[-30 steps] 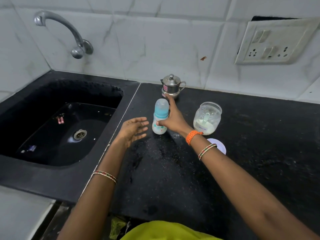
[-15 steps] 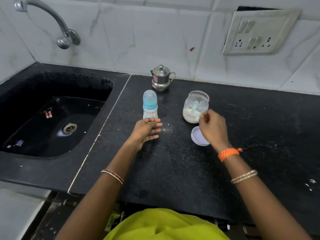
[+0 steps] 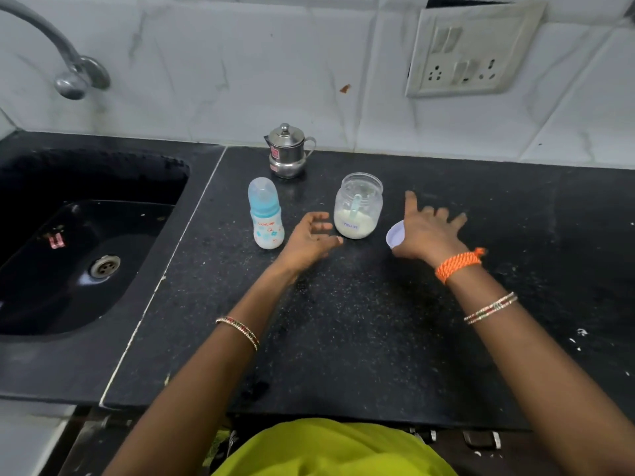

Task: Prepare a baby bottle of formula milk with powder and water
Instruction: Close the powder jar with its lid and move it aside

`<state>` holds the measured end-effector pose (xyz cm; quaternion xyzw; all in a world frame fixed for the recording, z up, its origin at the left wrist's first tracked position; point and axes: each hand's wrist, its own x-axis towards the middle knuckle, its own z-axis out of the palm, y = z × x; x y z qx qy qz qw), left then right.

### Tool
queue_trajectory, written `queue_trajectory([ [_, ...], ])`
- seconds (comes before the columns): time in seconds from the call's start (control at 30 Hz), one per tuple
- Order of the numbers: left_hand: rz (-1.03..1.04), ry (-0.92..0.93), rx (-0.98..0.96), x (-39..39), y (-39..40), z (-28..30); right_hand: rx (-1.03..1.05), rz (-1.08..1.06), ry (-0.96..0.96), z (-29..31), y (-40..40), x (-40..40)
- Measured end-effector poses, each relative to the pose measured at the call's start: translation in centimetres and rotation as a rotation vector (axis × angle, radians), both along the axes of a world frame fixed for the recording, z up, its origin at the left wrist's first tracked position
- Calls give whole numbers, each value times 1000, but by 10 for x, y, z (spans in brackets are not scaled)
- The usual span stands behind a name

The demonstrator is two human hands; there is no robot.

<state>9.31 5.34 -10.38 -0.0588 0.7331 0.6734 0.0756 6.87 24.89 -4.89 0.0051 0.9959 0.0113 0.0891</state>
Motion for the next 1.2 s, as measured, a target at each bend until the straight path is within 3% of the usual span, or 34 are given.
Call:
queue_trajectory([
  [0.1, -31, 122, -187, -25, 13, 2, 101, 81, 20, 21, -6, -22],
  [0.23, -45, 169, -271, -61, 29, 2, 30, 238, 37, 45, -24, -52],
  [0.4, -28, 215, -146, -79, 40, -12, -211, 423, -64, 54, -42, -81],
  [0.5, 43, 249, -84, -75, 40, -19, -205, 474, -136, 54, -48, -86],
  [0.77, 54, 264, -64, -72, 44, -28, -91, 488, -114, 53, -62, -93],
  [0.97, 89, 263, -30, -72, 46, -26, -18, 364, 10, 53, -70, -88],
  [1.03, 81, 250, -16, -71, 46, -27, 6, 265, -34, 55, -67, -86],
  [1.13, 79, 243, -32, -71, 45, -26, -162, 177, -263, 75, -60, -80],
  [1.2, 83, 237, -28, -71, 44, -25, -198, 356, -192, 83, -54, -83],
])
